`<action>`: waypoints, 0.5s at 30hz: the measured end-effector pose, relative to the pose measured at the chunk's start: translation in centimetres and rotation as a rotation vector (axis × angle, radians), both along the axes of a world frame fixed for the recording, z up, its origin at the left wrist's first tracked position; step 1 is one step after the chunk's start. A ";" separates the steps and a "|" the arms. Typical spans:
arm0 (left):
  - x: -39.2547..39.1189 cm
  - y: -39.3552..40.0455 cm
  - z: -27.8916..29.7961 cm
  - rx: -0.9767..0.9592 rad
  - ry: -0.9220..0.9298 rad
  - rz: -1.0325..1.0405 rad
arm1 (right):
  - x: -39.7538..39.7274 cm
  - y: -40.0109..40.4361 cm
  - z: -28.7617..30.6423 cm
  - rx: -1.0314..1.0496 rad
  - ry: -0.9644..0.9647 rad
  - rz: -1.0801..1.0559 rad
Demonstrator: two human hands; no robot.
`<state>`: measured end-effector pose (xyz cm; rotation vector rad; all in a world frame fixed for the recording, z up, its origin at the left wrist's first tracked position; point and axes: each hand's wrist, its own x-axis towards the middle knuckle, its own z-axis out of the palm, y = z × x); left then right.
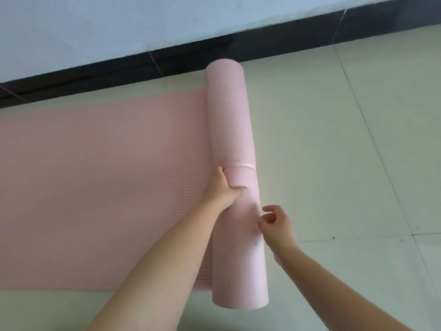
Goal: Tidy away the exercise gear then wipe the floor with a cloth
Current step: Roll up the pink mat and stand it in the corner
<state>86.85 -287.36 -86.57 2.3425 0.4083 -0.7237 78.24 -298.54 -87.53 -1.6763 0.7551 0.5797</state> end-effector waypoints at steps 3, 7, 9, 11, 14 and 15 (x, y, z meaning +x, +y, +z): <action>-0.2 1.4 -1.1 -0.083 -0.062 0.046 | 0.6 0.3 -0.5 -0.037 0.100 0.066; 0.3 5.3 -2.6 -0.247 -0.043 0.063 | 1.0 2.8 -0.6 -0.051 0.229 0.180; 0.2 7.4 -3.1 -0.215 -0.058 0.010 | 0.9 4.8 -0.2 -0.105 0.249 0.206; 0.1 9.2 -3.1 0.009 -0.154 -0.178 | 0.9 6.8 0.3 -0.195 0.269 0.220; 0.8 11.3 -2.5 0.255 -0.383 -0.672 | 1.0 9.9 1.0 -0.260 0.276 0.182; 1.4 12.0 -2.3 0.259 -0.437 -0.834 | 1.0 11.0 1.4 -0.254 0.285 0.154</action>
